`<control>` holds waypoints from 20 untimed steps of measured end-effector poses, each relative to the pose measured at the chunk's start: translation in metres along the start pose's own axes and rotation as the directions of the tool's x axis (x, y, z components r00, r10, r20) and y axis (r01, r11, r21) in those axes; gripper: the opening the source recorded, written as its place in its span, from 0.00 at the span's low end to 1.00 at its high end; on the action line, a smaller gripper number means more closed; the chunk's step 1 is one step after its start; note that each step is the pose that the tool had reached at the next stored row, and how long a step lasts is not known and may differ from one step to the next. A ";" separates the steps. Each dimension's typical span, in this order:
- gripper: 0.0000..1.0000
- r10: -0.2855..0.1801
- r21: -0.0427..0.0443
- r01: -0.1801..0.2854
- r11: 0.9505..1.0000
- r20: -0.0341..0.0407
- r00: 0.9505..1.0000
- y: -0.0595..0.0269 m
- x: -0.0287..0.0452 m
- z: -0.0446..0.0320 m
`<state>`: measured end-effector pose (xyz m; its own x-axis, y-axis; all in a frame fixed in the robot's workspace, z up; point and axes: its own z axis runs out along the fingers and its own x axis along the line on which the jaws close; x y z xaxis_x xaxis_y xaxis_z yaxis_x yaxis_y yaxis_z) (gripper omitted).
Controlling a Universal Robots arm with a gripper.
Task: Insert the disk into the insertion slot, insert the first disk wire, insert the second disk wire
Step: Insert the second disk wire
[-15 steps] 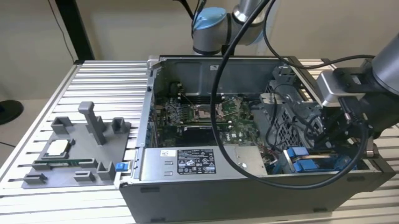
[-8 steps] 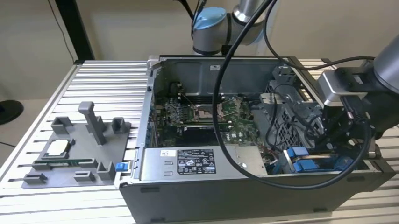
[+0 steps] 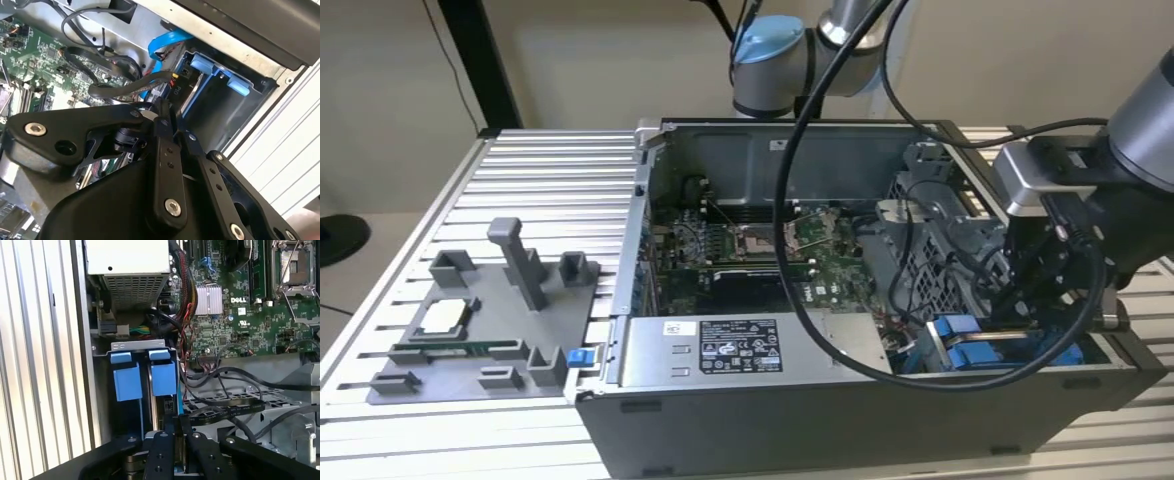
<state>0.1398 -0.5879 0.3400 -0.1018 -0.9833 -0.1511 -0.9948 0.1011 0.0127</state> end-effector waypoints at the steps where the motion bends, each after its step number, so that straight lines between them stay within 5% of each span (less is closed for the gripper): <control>1: 0.00 0.000 0.000 0.000 1.000 -0.001 1.000 -0.0005 -0.0004 0.0001; 20: 0.00 0.000 0.000 0.000 1.000 -0.004 1.000 -0.0038 -0.0003 0.0008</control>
<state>0.1436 -0.5879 0.3392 -0.1015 -0.9839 -0.1473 -0.9948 0.1008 0.0123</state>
